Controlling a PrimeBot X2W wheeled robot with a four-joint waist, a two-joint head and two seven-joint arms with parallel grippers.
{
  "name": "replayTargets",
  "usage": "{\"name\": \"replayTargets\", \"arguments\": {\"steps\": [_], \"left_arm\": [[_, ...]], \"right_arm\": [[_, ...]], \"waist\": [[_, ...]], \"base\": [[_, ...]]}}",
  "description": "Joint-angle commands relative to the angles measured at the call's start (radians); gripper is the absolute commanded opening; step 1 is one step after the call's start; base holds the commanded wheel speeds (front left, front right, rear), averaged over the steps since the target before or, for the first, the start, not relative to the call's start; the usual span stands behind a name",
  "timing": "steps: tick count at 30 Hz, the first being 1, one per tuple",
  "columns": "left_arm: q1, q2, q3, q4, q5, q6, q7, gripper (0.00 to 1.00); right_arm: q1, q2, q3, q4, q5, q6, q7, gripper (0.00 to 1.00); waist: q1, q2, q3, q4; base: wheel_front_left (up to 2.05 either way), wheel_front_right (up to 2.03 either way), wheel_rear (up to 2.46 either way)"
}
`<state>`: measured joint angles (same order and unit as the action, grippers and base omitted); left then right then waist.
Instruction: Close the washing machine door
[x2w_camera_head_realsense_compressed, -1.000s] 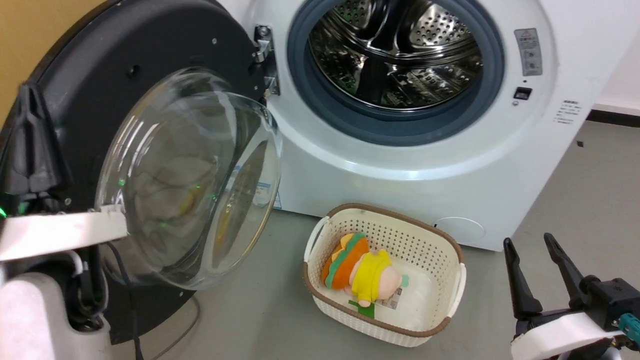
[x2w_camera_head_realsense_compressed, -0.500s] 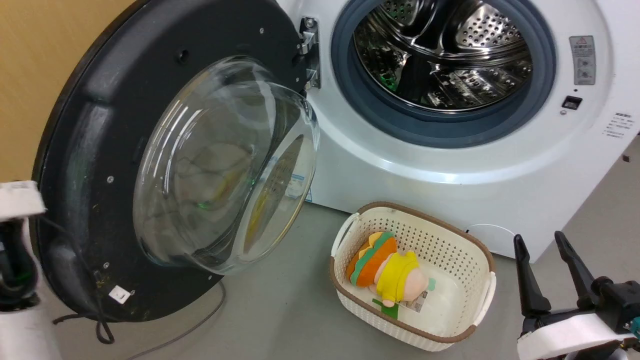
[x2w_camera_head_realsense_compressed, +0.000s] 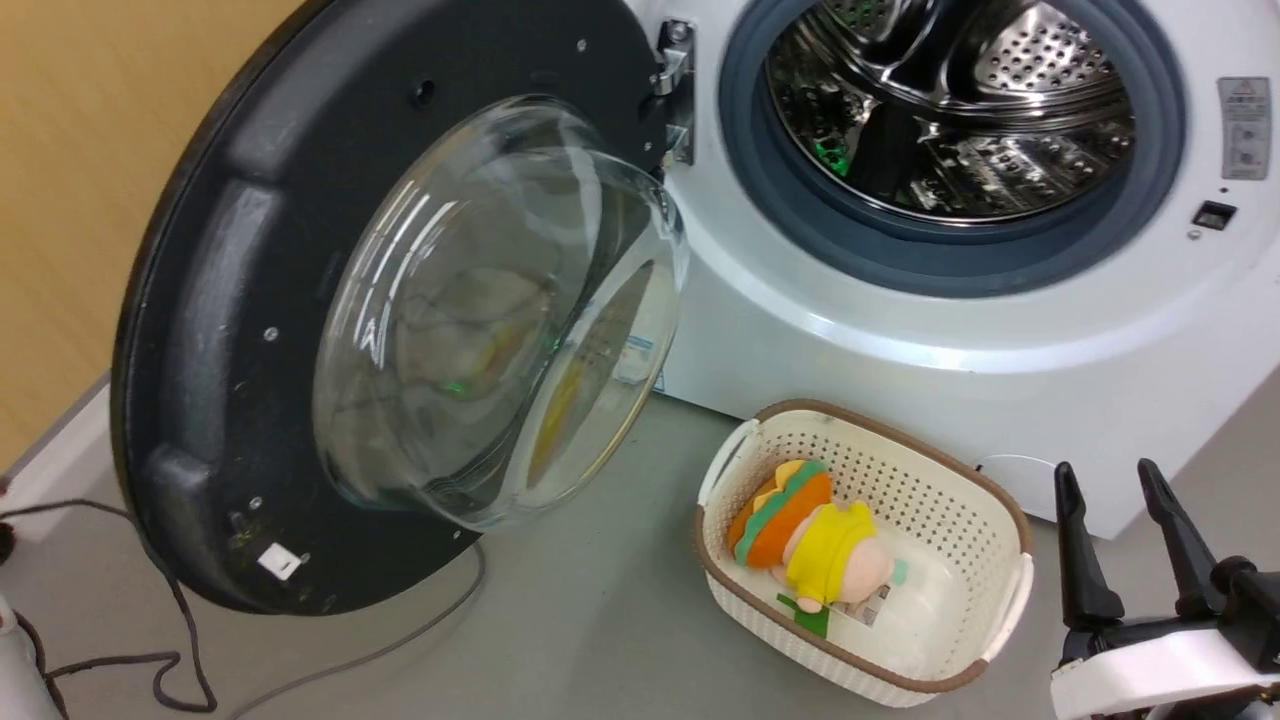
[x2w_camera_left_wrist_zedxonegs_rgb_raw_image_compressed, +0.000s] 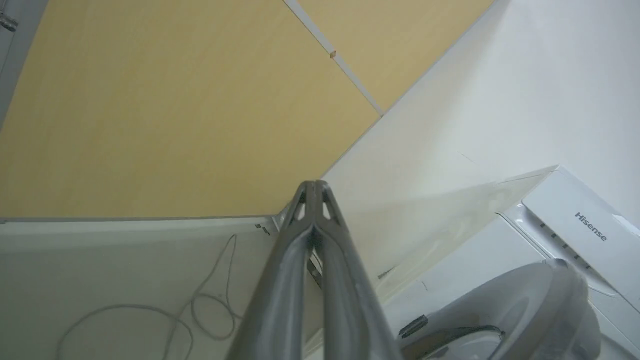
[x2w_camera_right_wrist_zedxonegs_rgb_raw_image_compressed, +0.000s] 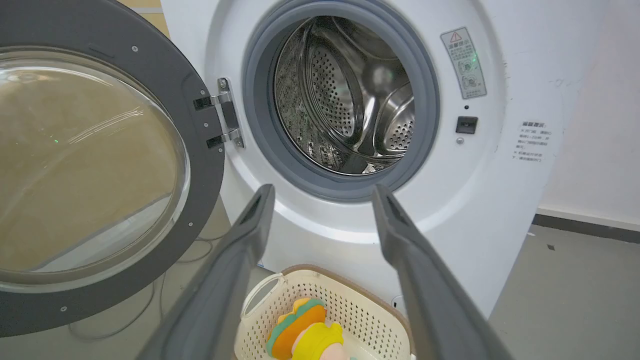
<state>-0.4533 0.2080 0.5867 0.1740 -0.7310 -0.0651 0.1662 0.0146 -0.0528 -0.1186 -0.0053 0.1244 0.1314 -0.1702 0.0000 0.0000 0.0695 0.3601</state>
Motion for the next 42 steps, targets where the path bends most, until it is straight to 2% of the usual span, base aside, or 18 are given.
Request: {"name": "replayTargets", "arguments": {"steps": [1,9,24,35,42], "left_arm": [[-0.007,0.003,0.014,0.011,-0.03,-0.009,0.021,0.0],[0.059,-0.002,-0.01,0.07,-0.16,-0.03,0.184,0.0],[0.231,-0.003,-0.245,-0.036,-0.434,-0.047,0.413,0.0],[0.309,0.024,-0.533,-0.231,-0.571,-0.059,0.544,0.0],[0.295,0.032,-0.735,-0.332,-0.643,-0.066,0.56,0.0]], "right_arm": [[-0.001,0.002,-0.005,-0.001,0.005,-0.001,-0.009,1.0],[-0.008,0.002,-0.009,-0.005,0.001,-0.001,-0.026,1.0],[-0.006,0.002,-0.031,-0.01,0.009,-0.001,-0.057,1.0],[-0.007,0.003,-0.052,-0.016,0.022,-0.001,-0.08,1.0],[-0.02,0.003,-0.055,-0.018,0.029,-0.001,-0.092,1.0]], "waist": [[0.0,0.0,0.002,0.007],[0.0,0.0,0.017,0.04],[0.0,0.0,0.026,0.101],[0.0,0.0,0.032,0.143],[0.0,0.0,0.037,0.116]], "base": [[0.0,0.0,0.0],[0.0,0.0,0.0],[0.0,0.0,0.0],[0.0,0.0,0.0],[0.0,0.0,0.0]]}}
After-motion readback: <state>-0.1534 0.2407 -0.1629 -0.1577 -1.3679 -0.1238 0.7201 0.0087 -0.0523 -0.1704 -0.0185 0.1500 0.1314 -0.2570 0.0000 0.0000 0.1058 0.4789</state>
